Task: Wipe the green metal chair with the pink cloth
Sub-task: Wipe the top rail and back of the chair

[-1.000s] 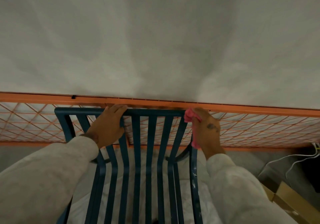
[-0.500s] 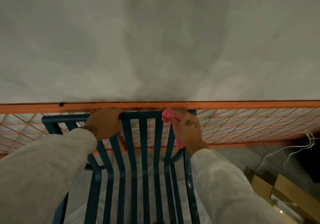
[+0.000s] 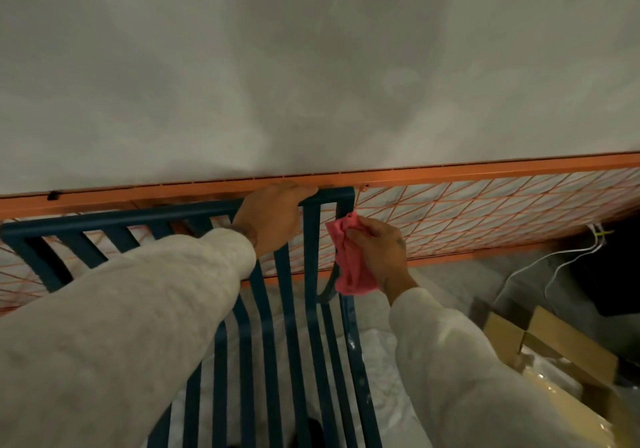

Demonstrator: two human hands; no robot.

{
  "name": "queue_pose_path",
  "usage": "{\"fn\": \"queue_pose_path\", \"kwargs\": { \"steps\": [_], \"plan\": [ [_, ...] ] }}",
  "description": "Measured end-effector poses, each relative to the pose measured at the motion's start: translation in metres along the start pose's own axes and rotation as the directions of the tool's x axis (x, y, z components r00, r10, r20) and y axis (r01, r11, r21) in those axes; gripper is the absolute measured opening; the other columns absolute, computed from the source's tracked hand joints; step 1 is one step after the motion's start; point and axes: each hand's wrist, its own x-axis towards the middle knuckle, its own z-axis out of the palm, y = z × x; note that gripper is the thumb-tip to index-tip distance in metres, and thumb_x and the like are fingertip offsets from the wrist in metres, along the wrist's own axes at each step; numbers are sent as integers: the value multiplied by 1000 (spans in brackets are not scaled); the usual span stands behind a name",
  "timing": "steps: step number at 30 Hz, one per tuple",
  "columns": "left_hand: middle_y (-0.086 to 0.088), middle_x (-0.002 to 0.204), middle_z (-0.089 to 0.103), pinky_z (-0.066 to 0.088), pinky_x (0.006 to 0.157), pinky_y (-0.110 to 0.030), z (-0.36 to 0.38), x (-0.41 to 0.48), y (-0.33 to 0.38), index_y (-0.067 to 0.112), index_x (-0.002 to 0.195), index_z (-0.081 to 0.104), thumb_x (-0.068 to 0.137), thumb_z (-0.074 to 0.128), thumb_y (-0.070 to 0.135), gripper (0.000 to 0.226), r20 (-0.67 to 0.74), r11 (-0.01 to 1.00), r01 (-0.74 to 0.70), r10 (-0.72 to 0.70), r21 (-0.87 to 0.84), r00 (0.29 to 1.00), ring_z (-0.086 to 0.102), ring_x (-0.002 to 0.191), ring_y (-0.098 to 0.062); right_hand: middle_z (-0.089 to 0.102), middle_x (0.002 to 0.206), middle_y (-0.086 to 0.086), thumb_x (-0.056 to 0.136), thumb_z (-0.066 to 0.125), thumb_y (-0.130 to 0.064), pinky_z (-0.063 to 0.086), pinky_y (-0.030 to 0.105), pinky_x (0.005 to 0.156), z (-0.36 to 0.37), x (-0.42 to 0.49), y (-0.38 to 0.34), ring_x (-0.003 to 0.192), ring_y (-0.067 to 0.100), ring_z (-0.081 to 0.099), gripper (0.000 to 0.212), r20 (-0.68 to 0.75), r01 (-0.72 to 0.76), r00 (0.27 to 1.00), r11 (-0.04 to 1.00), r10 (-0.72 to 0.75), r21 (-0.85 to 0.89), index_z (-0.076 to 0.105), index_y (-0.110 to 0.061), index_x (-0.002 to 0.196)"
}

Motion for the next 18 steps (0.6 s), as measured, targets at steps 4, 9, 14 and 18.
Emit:
{"fn": "queue_pose_path", "kwargs": {
  "steps": [4,9,14,18],
  "plan": [
    [-3,147,48,38,113,-41,3,2,0,18,142,47,92,47,1,53,-17,1000,10,-11,-18,1000,47,134,-23,69,109,-5,91,71,-15,50,37,103,9,-6,30,103,20,63,23,-15,-125,992,983,128,138,73,-19,113],
    [-2,149,46,34,115,-40,7,0,3,18,144,44,90,49,-1,58,-37,999,40,-41,-38,998,44,135,-22,62,104,-17,88,75,-23,49,21,84,3,15,-8,96,9,60,33,-13,70,998,993,-69,98,69,-22,121],
    [1,147,48,40,111,-44,9,0,2,20,143,46,86,52,-1,61,-47,999,39,-41,-38,998,47,133,-20,60,110,-22,88,73,-33,56,20,76,0,25,-21,95,5,61,38,19,155,987,974,-160,167,66,-34,125],
    [0,148,47,40,111,-44,11,-1,0,21,144,45,86,50,-4,63,-36,998,48,-49,-39,998,47,134,-21,69,122,-5,83,75,-43,61,52,83,8,20,9,102,31,70,34,63,34,997,969,-51,245,68,-47,116]
  ]
}}
